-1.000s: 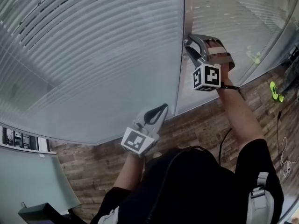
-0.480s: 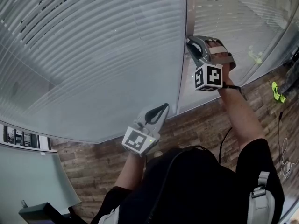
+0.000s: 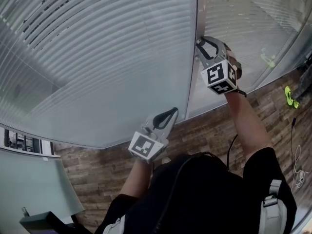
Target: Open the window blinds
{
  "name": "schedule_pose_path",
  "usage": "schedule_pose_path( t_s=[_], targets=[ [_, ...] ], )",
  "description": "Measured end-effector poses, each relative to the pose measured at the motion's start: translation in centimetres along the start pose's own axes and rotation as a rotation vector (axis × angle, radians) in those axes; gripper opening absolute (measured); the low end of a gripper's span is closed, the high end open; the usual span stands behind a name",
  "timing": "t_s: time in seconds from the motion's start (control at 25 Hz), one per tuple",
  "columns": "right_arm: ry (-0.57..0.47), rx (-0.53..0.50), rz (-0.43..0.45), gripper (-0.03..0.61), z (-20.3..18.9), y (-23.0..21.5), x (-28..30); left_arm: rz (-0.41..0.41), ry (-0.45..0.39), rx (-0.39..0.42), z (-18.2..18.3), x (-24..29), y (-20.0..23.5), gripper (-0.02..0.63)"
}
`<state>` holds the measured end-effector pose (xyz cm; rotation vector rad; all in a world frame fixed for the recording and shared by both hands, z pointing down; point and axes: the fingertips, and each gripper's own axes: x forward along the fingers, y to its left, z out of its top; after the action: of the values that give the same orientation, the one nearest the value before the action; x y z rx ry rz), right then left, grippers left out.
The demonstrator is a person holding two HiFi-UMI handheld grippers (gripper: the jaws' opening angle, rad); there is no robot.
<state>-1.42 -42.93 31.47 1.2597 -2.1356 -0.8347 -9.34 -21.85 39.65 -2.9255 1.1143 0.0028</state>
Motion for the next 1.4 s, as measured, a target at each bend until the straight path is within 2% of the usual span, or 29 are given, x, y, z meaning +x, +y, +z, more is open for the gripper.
schedule_pose_path(
  t_s=[0.4, 0.68, 1.0, 1.4],
  targets=[
    [-0.058, 0.409, -0.005, 0.129, -0.6, -0.5, 0.4, 0.001, -0.005, 0.003, -0.5, -0.1, 0.2, 0.005],
    [-0.084, 0.667, 0.013, 0.129, -1.6, -1.0, 0.6, 0.008, 0.009, 0.000, -0.6, -0.5, 0.4, 0.005],
    [-0.130, 0.945, 0.024, 0.129, -1.5, -1.4, 0.3, 0.005, -0.024, 0.000, -1.5, -0.5, 0.2, 0.005],
    [-0.141, 0.989, 0.032, 0.129, -1.5, -1.6, 0.3, 0.017, -0.010, -0.017, -1.2, -0.8, 0.3, 0.005]
  ],
)
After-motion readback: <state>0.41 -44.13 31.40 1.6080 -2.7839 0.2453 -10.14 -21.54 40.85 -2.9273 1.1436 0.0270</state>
